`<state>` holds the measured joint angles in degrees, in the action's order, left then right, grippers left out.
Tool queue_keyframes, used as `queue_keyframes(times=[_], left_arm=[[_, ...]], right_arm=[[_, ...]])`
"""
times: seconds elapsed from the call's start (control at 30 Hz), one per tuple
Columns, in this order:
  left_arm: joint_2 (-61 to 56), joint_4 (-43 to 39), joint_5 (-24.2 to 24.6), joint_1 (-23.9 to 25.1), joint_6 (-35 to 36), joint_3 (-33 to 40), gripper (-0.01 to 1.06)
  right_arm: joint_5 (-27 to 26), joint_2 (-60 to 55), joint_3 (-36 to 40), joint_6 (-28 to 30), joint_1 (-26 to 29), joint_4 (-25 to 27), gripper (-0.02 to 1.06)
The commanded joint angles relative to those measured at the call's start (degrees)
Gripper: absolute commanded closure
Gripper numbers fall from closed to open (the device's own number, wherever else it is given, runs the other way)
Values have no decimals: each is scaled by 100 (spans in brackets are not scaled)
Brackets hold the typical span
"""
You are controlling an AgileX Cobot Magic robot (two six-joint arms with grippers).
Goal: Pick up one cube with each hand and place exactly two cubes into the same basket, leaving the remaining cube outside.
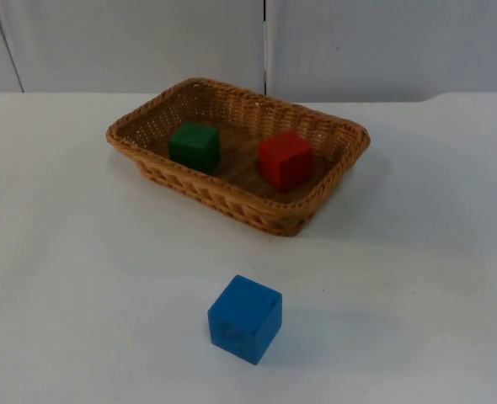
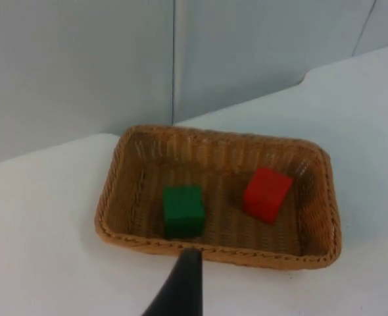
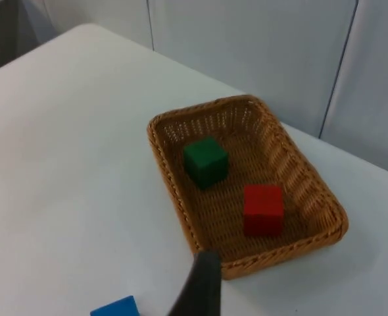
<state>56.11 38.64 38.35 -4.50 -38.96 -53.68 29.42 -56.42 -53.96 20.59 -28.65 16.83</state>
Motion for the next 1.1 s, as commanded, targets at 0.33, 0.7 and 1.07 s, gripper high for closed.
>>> queue_keyframes(times=[0.33,0.7,1.07], left_arm=[[-1022,-534,472,-6,515,93,16],[-2287,-577,440,-6,830,1189,16],[-3284,-1220,716,-6,1511,1403,16]], right_arm=[[-45,890,863,-66,11,16,30],[212,1975,1443,-236,11,-18,30],[708,2815,1959,-329,11,-18,30]])
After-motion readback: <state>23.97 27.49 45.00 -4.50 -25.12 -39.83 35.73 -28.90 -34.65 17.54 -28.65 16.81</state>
